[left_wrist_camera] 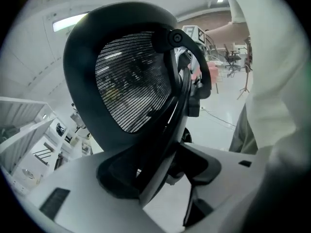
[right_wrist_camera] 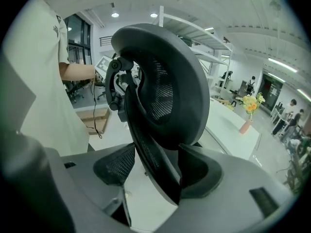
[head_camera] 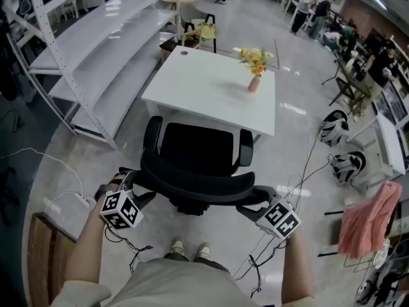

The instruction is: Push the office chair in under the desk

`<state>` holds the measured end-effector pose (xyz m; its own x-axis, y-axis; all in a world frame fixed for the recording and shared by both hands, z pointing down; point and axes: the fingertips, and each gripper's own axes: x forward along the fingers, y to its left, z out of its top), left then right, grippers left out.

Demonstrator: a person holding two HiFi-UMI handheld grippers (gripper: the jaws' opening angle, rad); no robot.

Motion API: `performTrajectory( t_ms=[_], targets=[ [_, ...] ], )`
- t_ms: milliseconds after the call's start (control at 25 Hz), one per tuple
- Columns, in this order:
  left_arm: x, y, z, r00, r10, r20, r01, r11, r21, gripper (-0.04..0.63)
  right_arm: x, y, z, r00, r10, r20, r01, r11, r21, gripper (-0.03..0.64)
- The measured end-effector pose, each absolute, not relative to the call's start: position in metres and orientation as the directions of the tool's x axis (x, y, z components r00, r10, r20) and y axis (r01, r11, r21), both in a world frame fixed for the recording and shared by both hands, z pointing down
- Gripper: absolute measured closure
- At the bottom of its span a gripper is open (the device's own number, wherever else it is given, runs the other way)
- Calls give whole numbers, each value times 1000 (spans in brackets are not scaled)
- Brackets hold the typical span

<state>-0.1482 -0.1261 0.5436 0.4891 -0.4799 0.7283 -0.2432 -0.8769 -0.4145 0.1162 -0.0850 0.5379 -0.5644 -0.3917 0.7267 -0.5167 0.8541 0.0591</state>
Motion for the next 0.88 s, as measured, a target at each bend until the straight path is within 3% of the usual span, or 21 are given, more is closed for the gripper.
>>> performTrajectory(
  t_ms=[880],
  targets=[
    [-159, -182, 542, 500, -461, 733, -231, -887, -400, 336, 104, -137, 541, -556, -374, 742, -542, 840, 17, 336]
  ],
)
